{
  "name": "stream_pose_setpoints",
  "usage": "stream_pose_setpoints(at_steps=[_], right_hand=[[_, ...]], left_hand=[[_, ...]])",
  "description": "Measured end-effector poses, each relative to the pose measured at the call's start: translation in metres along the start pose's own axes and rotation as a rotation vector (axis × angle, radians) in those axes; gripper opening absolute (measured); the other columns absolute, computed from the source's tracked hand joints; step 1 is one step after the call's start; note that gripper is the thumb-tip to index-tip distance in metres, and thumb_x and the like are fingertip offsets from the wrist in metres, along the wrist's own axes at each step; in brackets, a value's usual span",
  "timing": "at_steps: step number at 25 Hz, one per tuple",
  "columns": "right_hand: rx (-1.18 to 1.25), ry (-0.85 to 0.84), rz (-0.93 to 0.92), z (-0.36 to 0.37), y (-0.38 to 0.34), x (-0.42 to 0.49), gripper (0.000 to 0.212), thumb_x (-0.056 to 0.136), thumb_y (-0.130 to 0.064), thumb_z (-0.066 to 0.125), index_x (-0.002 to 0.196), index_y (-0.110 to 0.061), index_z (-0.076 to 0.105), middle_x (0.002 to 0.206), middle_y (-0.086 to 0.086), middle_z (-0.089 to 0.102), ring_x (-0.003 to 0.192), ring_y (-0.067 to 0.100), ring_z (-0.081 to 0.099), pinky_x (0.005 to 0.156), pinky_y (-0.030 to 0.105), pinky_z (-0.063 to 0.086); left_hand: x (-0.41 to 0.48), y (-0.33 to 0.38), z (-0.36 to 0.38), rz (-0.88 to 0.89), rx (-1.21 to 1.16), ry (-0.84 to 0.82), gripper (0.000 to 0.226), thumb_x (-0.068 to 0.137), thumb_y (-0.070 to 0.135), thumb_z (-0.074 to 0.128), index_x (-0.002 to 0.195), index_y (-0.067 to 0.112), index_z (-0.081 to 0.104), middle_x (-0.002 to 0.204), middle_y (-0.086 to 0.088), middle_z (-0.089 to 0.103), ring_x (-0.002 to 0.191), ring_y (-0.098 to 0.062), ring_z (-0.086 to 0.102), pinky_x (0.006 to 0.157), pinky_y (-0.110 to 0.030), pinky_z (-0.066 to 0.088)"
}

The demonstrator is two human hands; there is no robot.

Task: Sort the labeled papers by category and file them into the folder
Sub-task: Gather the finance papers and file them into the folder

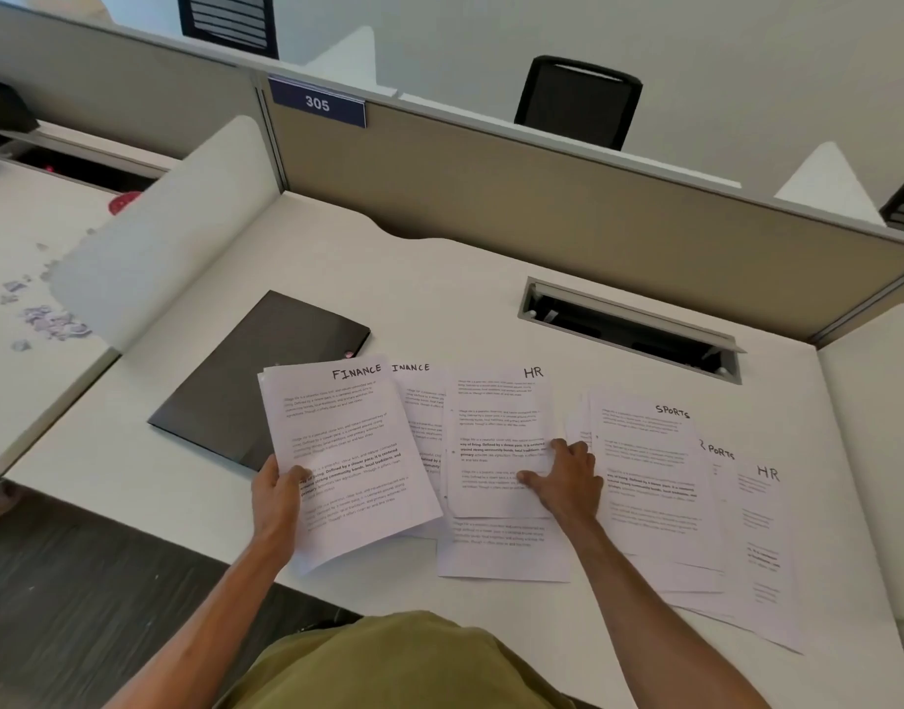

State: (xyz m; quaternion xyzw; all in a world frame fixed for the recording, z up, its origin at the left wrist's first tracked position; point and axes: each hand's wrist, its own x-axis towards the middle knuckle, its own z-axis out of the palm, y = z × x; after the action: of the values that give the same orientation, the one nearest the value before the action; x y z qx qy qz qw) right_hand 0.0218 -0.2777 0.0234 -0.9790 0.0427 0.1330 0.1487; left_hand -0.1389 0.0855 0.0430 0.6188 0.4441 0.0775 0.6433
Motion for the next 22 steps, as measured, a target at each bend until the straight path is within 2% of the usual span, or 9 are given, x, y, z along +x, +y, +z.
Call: stream_pose_setpoints(at_steps=[4, 6, 10, 16, 19, 20, 22], right_hand=[[0.046, 0.028, -0.009, 0.004, -0.001, -0.006, 0.065, 0.077, -0.055, 0.085, 0.130, -0.028, 0.059, 0.134, 0.005, 0.049, 0.128, 0.028, 0.048, 0.100, 0.049, 0.047], [0.066, 0.043, -0.006, 0.007, -0.002, -0.008, 0.063, 0.078, -0.051, 0.086, 0.129, -0.026, 0.060, 0.136, 0.006, 0.049, 0.128, 0.029, 0.048, 0.099, 0.049, 0.048], [0.111, 0.020, 0.101, 0.003, -0.008, -0.006, 0.090, 0.075, -0.043, 0.091, 0.146, -0.011, 0.044, 0.141, 0.016, 0.045, 0.130, 0.035, 0.045, 0.102, 0.049, 0.050], [0.160, -0.069, 0.198, -0.008, -0.012, 0.004, 0.090, 0.072, -0.030, 0.094, 0.143, -0.011, 0.042, 0.137, 0.017, 0.051, 0.130, 0.037, 0.046, 0.103, 0.048, 0.043], [0.266, -0.040, 0.230, -0.004, -0.010, 0.009, 0.071, 0.078, -0.021, 0.086, 0.137, -0.012, 0.047, 0.132, 0.013, 0.057, 0.125, 0.036, 0.052, 0.103, 0.047, 0.043], [0.338, -0.012, 0.231, -0.004, -0.008, 0.008, 0.055, 0.082, -0.019, 0.081, 0.129, -0.013, 0.053, 0.127, 0.010, 0.062, 0.118, 0.034, 0.057, 0.099, 0.044, 0.047], [0.484, 0.025, 0.233, -0.009, 0.000, 0.009, 0.019, 0.091, -0.019, 0.070, 0.108, -0.013, 0.062, 0.109, 0.007, 0.071, 0.097, 0.029, 0.067, 0.083, 0.038, 0.055]], left_hand=[[-0.006, 0.000, 0.002, 0.004, -0.014, 0.004, 0.031, 0.101, 0.001, 0.055, 0.131, 0.010, 0.061, 0.122, -0.003, 0.068, 0.094, -0.021, 0.067, 0.075, -0.036, 0.051], [-0.007, -0.001, 0.004, -0.001, -0.020, -0.002, 0.033, 0.102, 0.003, 0.056, 0.133, 0.011, 0.061, 0.123, -0.003, 0.069, 0.094, -0.022, 0.069, 0.071, -0.035, 0.052], [-0.009, 0.002, 0.009, -0.007, -0.024, -0.018, 0.033, 0.103, 0.006, 0.058, 0.135, 0.014, 0.060, 0.123, -0.002, 0.070, 0.094, -0.024, 0.070, 0.069, -0.033, 0.052], [-0.013, 0.011, 0.015, 0.011, 0.006, -0.040, 0.032, 0.103, 0.003, 0.056, 0.133, 0.013, 0.060, 0.121, -0.002, 0.070, 0.091, -0.023, 0.070, 0.067, -0.033, 0.052], [-0.011, 0.011, 0.016, 0.019, 0.017, -0.045, 0.031, 0.102, 0.004, 0.057, 0.132, 0.013, 0.060, 0.123, -0.003, 0.071, 0.093, -0.026, 0.072, 0.068, -0.034, 0.054], [-0.010, 0.011, 0.017, 0.020, 0.021, -0.046, 0.031, 0.102, 0.004, 0.057, 0.132, 0.013, 0.061, 0.124, -0.003, 0.071, 0.094, -0.026, 0.072, 0.068, -0.034, 0.054], [-0.010, 0.011, 0.018, 0.022, 0.020, -0.042, 0.031, 0.102, 0.004, 0.057, 0.132, 0.013, 0.061, 0.124, -0.003, 0.071, 0.094, -0.026, 0.072, 0.068, -0.034, 0.054]])
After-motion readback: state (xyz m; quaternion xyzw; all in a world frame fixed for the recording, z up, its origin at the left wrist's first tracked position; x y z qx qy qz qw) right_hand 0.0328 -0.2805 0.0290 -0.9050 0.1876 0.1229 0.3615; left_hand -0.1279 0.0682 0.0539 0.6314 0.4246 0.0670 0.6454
